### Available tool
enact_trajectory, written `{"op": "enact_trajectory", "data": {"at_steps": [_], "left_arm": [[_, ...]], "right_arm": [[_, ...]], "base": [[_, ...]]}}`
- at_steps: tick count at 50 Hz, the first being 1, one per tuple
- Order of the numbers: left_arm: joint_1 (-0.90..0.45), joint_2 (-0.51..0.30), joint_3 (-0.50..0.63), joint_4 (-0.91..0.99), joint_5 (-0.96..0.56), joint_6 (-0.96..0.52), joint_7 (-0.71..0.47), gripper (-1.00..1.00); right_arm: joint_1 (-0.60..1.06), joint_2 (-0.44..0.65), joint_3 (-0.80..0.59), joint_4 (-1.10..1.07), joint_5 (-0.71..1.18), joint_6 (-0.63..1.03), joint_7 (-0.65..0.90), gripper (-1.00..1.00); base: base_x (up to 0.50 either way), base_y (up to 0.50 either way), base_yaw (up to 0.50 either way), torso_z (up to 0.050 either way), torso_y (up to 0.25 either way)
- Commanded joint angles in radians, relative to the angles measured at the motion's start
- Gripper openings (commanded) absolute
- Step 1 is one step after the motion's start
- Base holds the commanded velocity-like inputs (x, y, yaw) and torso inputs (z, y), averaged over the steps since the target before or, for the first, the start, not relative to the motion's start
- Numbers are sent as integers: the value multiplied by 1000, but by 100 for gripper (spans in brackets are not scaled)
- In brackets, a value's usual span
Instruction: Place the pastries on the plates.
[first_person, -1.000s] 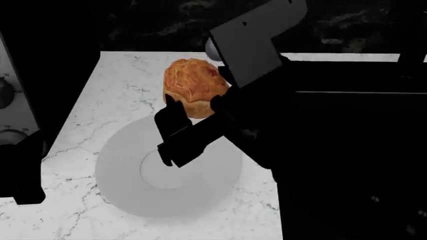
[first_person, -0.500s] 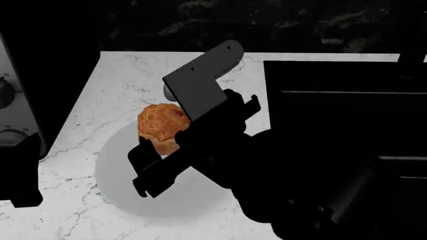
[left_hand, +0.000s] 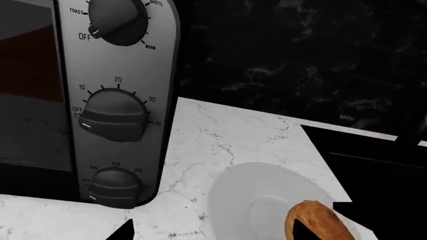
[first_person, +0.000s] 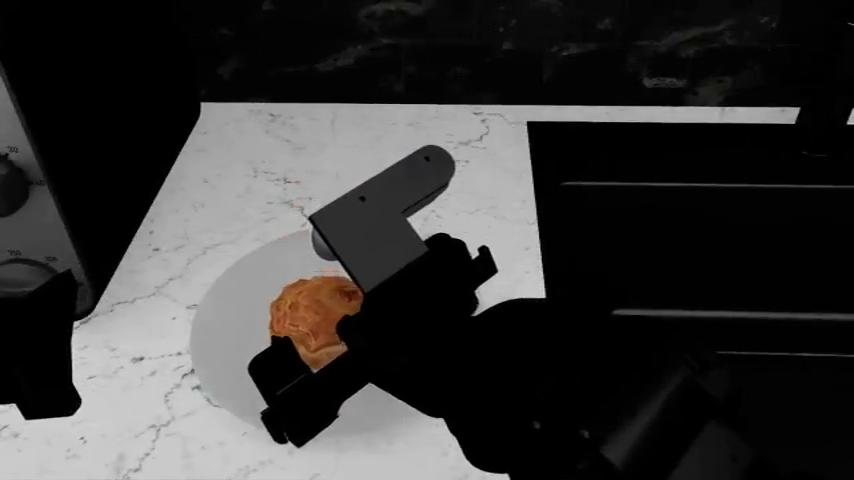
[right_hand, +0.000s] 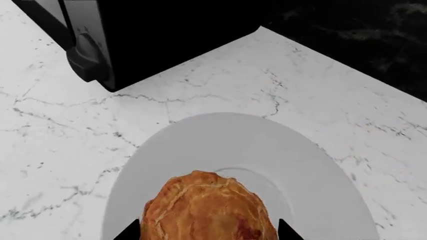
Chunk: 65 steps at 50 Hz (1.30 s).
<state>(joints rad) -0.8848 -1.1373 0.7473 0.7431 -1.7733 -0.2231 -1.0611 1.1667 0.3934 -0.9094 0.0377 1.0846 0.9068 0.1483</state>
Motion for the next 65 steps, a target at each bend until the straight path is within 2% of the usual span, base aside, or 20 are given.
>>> {"op": "enact_trajectory", "data": {"at_steps": [1, 10, 23, 28, 34, 39, 44, 52, 53, 56, 65], "left_arm": [[9, 25, -31, 5, 6, -2, 26, 100], [19, 25, -32, 8, 10, 5, 24, 100], [14, 23, -37, -2, 7, 1, 34, 100], [2, 23, -40, -9, 1, -6, 36, 100], [-29, 42, -36, -36, 0, -34, 44, 100], [-46, 63, -28, -67, 12, -55, 64, 100], [-31, 63, -22, -93, 33, -55, 97, 100], [14, 50, -18, -107, 87, -32, 120, 100], [14, 47, -8, -104, 143, -46, 74, 100], [33, 37, -2, -83, 191, -42, 55, 100], [193, 15, 18, -58, 313, 68, 13, 100]], "right_arm": [[1, -26, 21, 9, -35, 3, -46, 100], [5, -22, 35, 6, -30, -2, -32, 100], [151, 49, 266, -198, 232, 77, 118, 100], [208, 114, 358, -294, 330, 96, 211, 100], [185, 254, 494, -443, 502, 87, 416, 100], [87, 348, 572, -556, 580, 36, 565, 100], [-58, 391, 633, -635, 553, -40, 629, 100], [-264, 414, 711, -762, 498, -145, 719, 100], [-305, 415, 719, -787, 479, -158, 722, 100], [-431, 398, 744, -809, 447, -209, 726, 100], [-599, 390, 787, -847, 338, -273, 713, 100]], "base": [[0, 0, 0, 0, 0], [0, 0, 0, 0, 0], [0, 0, 0, 0, 0], [0, 0, 0, 0, 0], [0, 0, 0, 0, 0], [0, 0, 0, 0, 0], [0, 0, 0, 0, 0], [0, 0, 0, 0, 0], [0, 0, 0, 0, 0], [0, 0, 0, 0, 0], [0, 0, 0, 0, 0]]}}
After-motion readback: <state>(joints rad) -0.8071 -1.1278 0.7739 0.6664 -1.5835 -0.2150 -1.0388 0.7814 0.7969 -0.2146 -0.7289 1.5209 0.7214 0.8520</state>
